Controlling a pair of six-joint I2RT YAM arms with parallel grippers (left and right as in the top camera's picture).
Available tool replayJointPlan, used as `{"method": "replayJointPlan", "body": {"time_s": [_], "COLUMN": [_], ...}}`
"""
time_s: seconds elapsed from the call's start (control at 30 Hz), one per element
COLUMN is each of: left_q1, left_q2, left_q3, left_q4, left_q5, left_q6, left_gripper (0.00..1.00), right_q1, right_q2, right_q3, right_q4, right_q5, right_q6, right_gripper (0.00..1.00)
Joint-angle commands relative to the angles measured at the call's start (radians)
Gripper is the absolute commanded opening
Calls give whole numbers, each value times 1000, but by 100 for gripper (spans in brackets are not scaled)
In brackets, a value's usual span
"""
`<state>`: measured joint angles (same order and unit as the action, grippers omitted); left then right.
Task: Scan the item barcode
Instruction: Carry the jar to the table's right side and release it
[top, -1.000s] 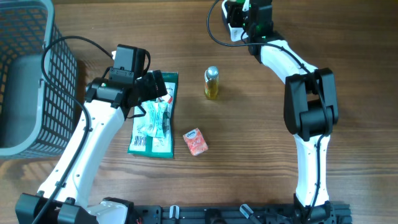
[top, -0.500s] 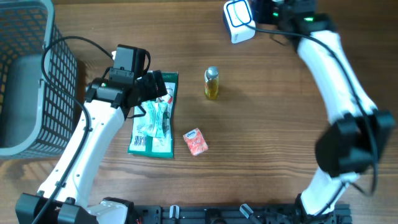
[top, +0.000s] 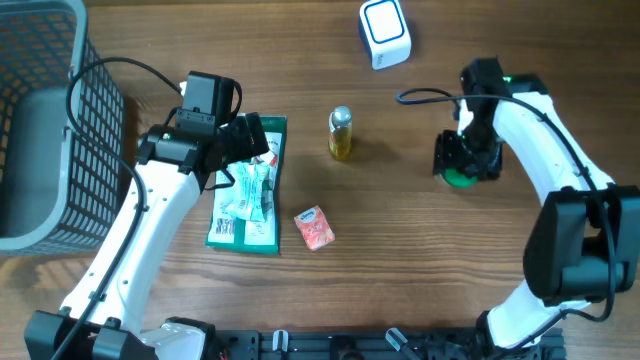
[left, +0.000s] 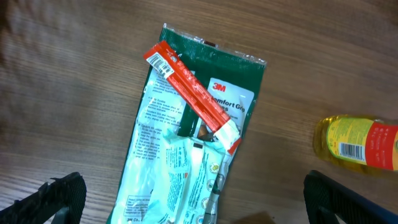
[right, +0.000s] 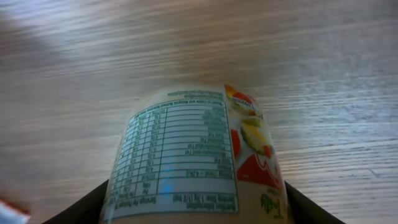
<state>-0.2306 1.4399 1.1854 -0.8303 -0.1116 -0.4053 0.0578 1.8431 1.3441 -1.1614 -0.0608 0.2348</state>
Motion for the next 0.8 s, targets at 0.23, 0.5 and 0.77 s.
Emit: {"method": "replayJointPlan", "body": {"time_s": [0.23, 0.5, 0.77], "left_q1": [3, 4, 4], "left_q2": [-4, -4, -4], "left_q3": [13, 13, 13], "left_q4": [3, 3, 3], "left_q5": [-13, -13, -13], "left_q6": [8, 8, 8], "left_gripper": [100, 100, 100], "right_q1": [-97, -96, 14], "right_q2": [6, -21, -178], "right_q3": [-126, 64, 202], "right_q4": [122, 68, -113], "right_q5": [17, -9, -105], "right_q6": [1, 1, -52], "right_gripper": [99, 93, 79]}}
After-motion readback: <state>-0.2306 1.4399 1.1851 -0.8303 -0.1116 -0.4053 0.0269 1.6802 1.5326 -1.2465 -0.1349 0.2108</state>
